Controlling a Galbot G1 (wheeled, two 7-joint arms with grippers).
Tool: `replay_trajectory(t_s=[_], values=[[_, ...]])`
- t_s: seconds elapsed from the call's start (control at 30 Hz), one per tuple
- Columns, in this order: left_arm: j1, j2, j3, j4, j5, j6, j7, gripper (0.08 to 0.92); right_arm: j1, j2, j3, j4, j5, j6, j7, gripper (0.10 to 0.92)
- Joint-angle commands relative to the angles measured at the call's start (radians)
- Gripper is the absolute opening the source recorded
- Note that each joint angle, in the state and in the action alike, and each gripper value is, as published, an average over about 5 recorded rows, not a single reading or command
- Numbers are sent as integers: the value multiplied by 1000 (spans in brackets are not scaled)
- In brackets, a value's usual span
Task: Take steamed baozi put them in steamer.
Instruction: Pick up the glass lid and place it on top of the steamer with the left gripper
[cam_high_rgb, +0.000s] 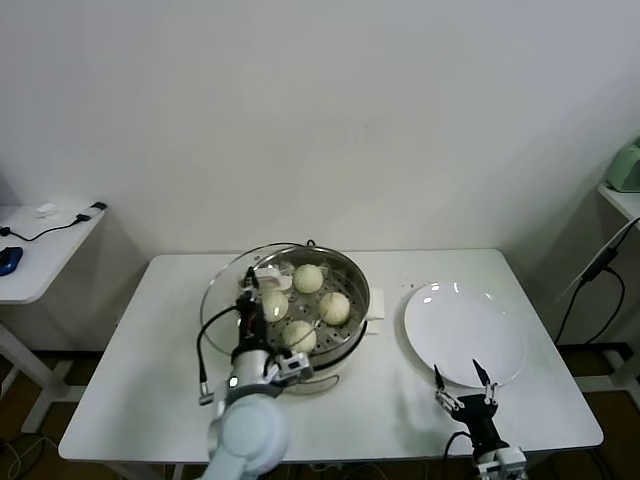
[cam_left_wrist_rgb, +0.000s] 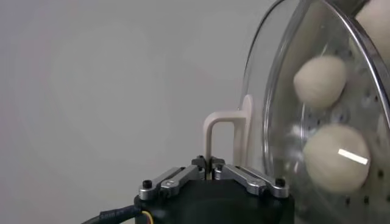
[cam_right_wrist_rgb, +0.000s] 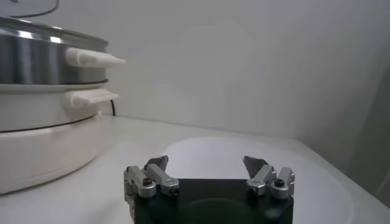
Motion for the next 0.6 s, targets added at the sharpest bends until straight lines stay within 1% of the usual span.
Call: replay_trajectory(t_s=[0.03,0.3,0.6], values=[[-78,-146,123,115,130,29,23,134,-8,-1,24,-4,9,25,0,823],[-83,-192,136,175,168,27,14,134,-14,3,49,-7,15,39,-1,823],[-76,-178,94,220,207,17,-1,134,-15,9,61,-3,11,54,7,823]])
